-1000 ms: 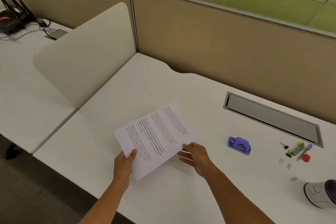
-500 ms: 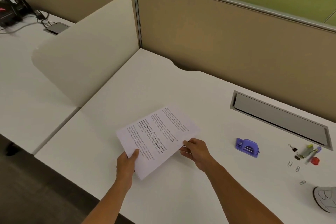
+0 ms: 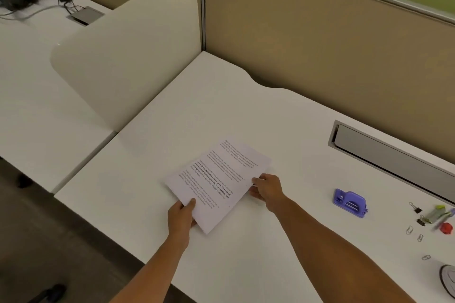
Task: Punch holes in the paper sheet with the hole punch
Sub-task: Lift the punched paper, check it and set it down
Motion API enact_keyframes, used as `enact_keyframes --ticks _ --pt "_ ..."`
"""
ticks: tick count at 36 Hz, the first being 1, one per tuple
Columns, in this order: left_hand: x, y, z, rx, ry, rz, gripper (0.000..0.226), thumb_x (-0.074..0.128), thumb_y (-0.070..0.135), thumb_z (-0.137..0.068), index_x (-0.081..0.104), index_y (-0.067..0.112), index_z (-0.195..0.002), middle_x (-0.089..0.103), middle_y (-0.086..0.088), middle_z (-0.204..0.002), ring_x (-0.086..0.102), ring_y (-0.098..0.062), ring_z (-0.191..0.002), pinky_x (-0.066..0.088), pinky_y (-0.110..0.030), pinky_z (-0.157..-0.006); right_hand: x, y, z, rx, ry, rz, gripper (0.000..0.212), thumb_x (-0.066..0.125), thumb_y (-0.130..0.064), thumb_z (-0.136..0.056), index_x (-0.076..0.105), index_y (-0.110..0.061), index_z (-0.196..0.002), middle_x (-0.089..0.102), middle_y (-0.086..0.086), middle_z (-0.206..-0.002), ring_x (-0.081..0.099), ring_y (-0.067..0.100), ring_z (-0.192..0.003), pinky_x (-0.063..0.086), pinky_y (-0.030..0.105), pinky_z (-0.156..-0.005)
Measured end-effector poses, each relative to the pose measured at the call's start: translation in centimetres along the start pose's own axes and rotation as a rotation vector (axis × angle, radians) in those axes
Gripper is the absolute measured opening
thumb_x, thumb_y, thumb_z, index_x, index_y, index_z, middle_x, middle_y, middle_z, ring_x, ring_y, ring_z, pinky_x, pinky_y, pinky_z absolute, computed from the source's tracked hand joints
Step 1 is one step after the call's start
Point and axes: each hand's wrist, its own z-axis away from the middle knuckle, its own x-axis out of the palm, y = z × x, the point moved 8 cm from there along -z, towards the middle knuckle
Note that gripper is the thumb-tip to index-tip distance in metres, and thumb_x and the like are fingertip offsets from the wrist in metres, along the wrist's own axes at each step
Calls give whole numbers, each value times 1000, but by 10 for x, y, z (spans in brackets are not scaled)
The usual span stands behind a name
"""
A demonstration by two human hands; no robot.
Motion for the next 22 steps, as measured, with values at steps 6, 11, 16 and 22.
enact_keyframes --ticks 6,11,16,22 --pt "0 -6 0 -9 -10 -14 13 62 3 -93 68 11 -102 73 -9 -104 70 -24 -94 59 -33 -67 1 -1 -23 3 81 18 13 56 4 -87 68 1 -80 74 19 -97 74 35 -87 60 33 -64" --pt "0 -13 -3 -21 15 -4 13 63 1 -92 68 10 -100 73 -9 -101 70 -25 -92 60 -30 -65 6 -3 -34 6 72 39 15 57 5 -86 69 2 -78 74 23 -97 73 37 -89 62 37 -71" --pt "1 -19 -12 -15 33 15 14 63 -1 -91 68 7 -101 72 -13 -103 70 -28 -95 61 -37 -76 11 -3 -41 46 55 34 19 52 5 -84 70 8 -88 73 27 -99 73 39 -86 62 41 -75" --pt "1 -17 -23 21 93 -16 16 64 -3 -90 67 0 -106 71 -14 -102 69 -28 -94 60 -40 -80 17 -6 -34 105 13 32 24 57 -2 -83 72 5 -100 76 18 -95 74 33 -91 63 37 -76"
